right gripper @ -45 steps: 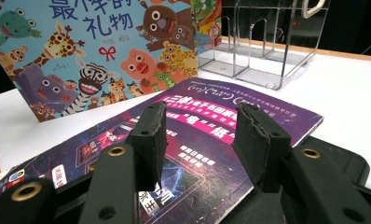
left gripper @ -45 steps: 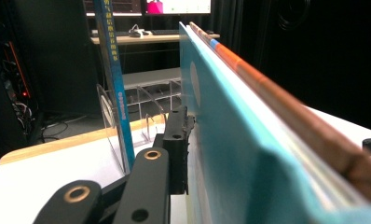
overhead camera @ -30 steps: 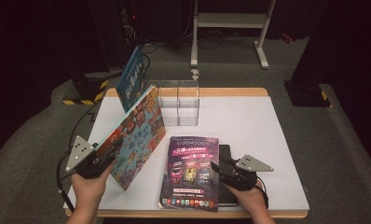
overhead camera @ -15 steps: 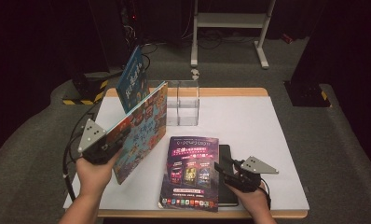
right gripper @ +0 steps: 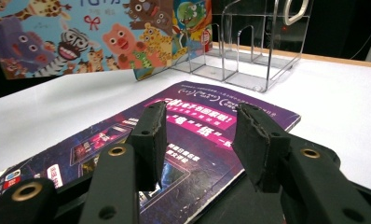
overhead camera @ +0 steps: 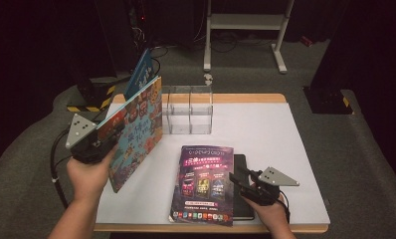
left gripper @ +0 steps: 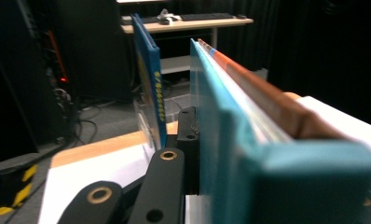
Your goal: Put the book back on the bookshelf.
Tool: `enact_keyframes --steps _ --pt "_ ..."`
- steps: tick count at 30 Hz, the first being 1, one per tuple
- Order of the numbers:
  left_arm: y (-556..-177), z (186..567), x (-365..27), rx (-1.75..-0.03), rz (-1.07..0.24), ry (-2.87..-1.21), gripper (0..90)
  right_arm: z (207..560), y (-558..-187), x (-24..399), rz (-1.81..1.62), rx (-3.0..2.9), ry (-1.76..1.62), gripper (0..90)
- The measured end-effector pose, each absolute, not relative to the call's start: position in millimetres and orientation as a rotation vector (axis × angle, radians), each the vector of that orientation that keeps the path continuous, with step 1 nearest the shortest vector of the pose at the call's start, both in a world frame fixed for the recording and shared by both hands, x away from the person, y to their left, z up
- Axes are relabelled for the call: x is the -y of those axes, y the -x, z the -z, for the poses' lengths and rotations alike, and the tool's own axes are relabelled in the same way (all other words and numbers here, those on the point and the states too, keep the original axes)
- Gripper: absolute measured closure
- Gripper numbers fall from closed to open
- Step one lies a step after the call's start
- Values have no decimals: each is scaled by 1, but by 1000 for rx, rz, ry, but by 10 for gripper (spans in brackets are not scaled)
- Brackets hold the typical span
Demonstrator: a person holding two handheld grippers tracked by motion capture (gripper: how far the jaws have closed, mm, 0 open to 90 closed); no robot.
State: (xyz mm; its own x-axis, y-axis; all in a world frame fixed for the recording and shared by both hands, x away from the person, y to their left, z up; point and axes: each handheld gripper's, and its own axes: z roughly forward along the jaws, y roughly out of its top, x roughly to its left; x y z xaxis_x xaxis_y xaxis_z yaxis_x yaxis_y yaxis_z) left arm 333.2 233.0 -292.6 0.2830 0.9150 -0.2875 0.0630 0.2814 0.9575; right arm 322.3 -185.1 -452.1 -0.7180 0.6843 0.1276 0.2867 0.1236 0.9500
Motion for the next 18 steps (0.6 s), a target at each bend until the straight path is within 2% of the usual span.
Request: enact_keyframes --steps 18 --pt "-390 300 -201 -1166 -859 -1018 814 451 -320 186 -1652 -2067 -932 544"
